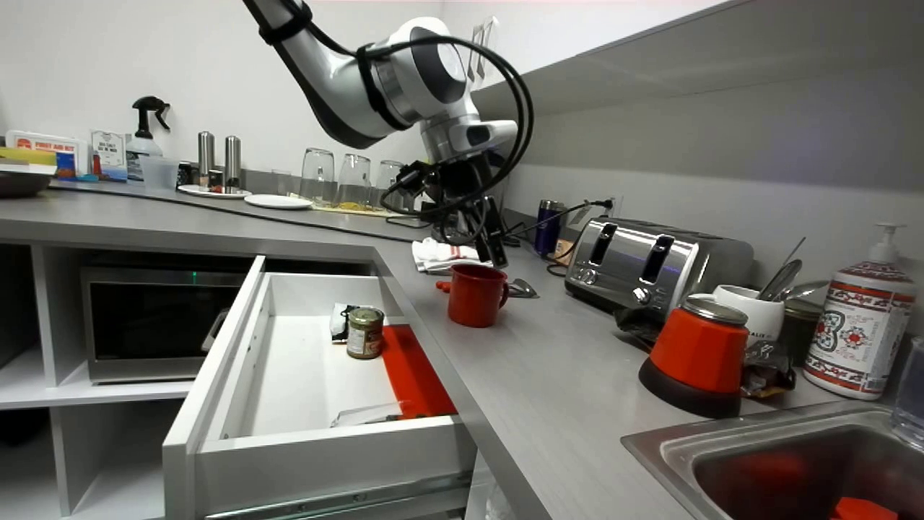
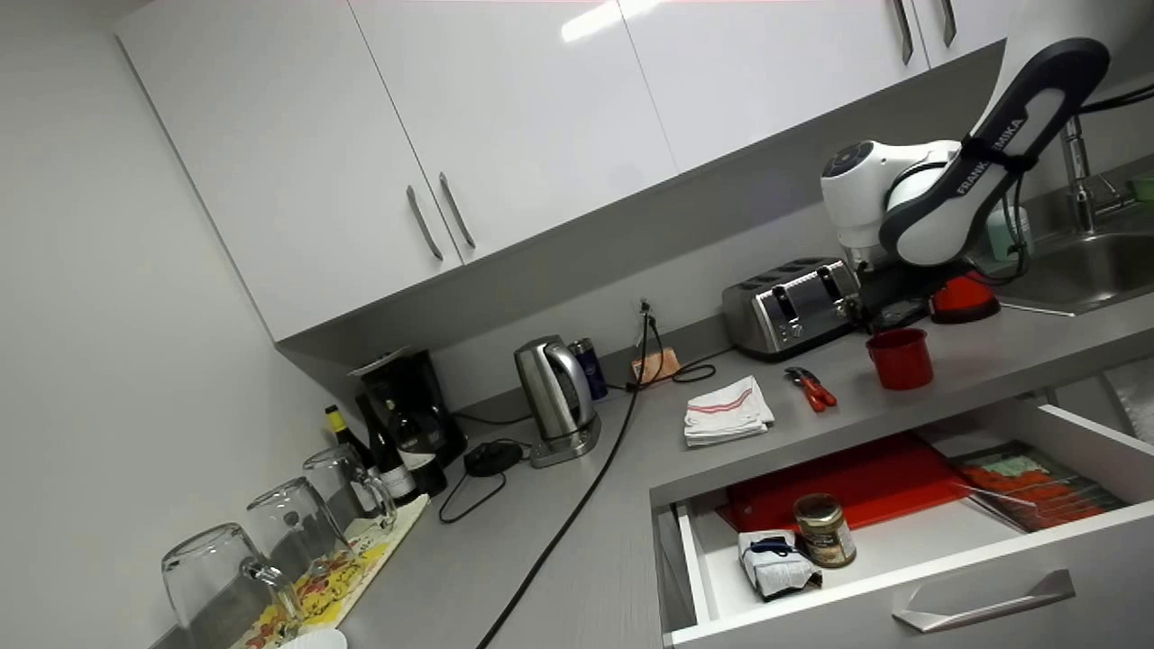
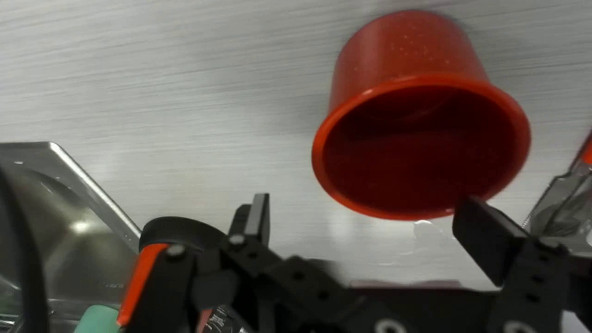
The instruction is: Open the topmost drawer on the left side of the cabinet, remove the red cup from the drawer and place it on the countertop, close the open drawer
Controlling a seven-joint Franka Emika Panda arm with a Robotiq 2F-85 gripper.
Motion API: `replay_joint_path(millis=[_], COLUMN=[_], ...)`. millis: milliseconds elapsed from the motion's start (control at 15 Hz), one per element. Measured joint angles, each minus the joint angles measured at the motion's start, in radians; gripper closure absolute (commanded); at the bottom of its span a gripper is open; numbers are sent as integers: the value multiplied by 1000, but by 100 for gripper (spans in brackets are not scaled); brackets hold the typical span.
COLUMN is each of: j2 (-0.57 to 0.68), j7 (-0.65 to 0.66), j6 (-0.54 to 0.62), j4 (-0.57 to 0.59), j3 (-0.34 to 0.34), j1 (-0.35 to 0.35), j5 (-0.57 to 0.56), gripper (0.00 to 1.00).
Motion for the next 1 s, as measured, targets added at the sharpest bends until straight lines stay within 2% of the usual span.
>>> replay_joint_path(millis=[200,467,1000], j2=[-51,-132,-180], j7=[35,123,186], j6=[1,13,26], j4=[-6,-52,-170], j3=[-4,8,219], j1=[38,129,224], j5=[-55,-240,-501], gripper=[0,0,0])
